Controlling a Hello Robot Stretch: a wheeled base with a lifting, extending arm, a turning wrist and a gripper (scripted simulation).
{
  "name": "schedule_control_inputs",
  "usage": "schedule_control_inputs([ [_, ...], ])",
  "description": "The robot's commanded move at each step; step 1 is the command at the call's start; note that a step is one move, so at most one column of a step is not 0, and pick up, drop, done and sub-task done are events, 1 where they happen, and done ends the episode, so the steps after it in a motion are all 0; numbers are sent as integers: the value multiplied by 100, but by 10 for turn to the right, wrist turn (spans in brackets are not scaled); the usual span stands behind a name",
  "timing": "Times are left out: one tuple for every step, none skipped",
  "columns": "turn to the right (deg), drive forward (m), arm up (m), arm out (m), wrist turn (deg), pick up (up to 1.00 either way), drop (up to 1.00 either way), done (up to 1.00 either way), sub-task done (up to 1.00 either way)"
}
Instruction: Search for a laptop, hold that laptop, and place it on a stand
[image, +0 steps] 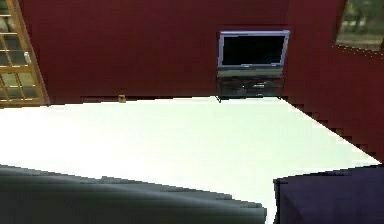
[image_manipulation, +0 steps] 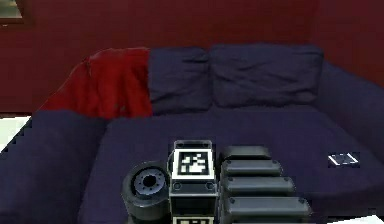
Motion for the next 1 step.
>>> schedule_control_inputs([
  [-450,0,0,0,0,0,0,0,0],
])
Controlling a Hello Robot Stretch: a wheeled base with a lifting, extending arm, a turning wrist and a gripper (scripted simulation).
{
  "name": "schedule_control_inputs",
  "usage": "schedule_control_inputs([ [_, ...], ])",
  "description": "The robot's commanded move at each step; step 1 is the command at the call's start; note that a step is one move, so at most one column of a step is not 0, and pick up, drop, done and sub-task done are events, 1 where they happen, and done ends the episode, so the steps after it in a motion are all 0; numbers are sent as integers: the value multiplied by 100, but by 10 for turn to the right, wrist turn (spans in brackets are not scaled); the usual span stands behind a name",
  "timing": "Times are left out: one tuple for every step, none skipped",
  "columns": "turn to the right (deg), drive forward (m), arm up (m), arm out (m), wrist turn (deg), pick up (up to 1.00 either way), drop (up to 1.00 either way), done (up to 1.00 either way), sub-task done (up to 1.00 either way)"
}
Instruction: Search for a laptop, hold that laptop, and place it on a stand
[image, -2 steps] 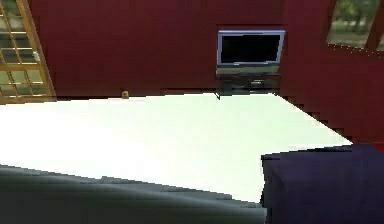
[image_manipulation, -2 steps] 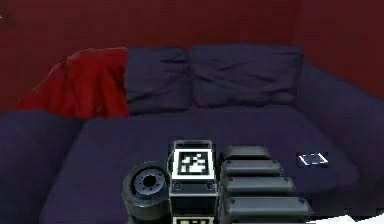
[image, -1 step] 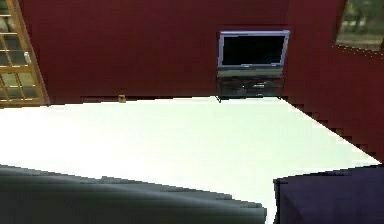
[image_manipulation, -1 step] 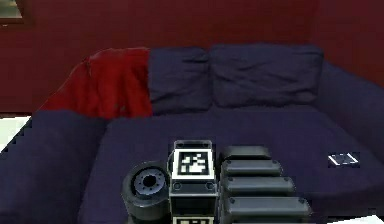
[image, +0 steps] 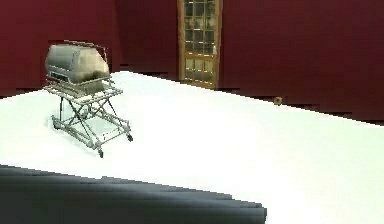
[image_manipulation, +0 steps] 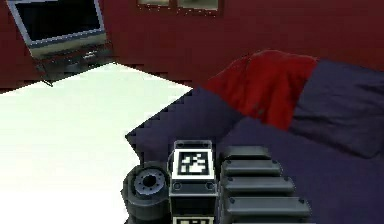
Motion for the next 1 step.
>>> schedule_control_inputs([
  [-450,0,0,0,0,0,0,0,0],
])
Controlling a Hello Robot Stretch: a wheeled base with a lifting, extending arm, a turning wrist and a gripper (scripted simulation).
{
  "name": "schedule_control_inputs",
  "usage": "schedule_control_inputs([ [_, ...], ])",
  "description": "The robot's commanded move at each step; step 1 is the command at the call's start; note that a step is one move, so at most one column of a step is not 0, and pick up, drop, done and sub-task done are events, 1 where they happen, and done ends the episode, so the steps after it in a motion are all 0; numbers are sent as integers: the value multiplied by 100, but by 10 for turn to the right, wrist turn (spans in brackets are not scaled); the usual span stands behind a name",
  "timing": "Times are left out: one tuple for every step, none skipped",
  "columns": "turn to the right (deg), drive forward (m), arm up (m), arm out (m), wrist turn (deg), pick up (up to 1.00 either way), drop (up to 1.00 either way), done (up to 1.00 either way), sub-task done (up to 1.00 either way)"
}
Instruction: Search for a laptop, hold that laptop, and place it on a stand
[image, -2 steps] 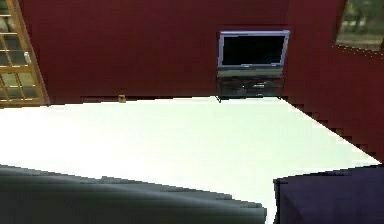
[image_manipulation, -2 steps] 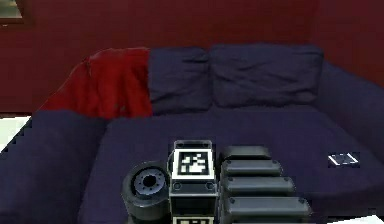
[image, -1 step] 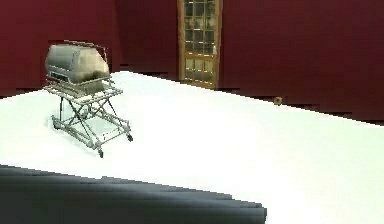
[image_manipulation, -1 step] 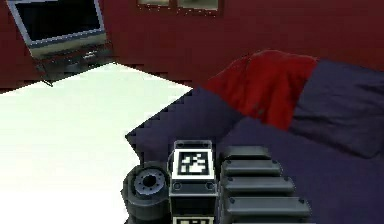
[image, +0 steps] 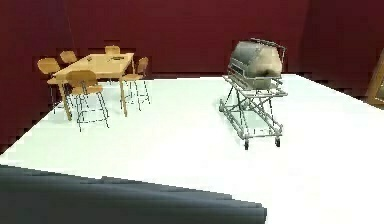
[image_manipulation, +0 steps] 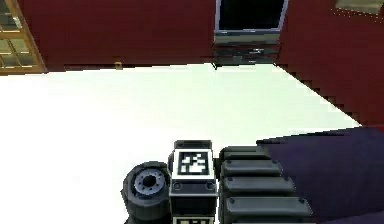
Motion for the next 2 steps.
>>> schedule_control_inputs([
  [-90,0,0,0,0,0,0,0,0],
  [0,10,0,0,0,0,0,0,0],
])
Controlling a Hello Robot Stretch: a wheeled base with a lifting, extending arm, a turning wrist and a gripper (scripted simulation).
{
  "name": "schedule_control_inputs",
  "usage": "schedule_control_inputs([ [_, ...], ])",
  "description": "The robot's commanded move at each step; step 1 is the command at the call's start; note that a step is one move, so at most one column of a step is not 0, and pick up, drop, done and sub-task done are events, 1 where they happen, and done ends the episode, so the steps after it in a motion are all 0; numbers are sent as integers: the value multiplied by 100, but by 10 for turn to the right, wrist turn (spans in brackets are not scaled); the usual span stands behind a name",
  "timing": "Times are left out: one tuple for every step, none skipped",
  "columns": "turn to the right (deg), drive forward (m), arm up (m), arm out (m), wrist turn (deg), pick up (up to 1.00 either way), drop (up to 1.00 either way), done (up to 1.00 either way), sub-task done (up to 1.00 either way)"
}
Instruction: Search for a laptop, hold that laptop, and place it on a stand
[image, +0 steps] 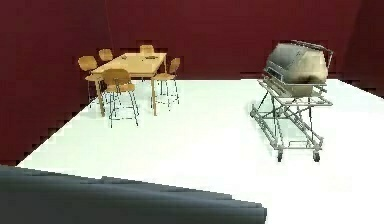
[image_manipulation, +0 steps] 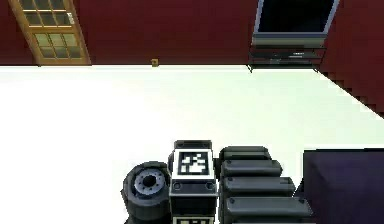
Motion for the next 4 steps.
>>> schedule_control_inputs([
  [450,0,0,0,0,0,0,0,0],
  [420,0,0,0,0,0,0,0,0],
  [0,95,0,0,0,0,0,0,0],
  [420,0,0,0,0,0,0,0,0],
])
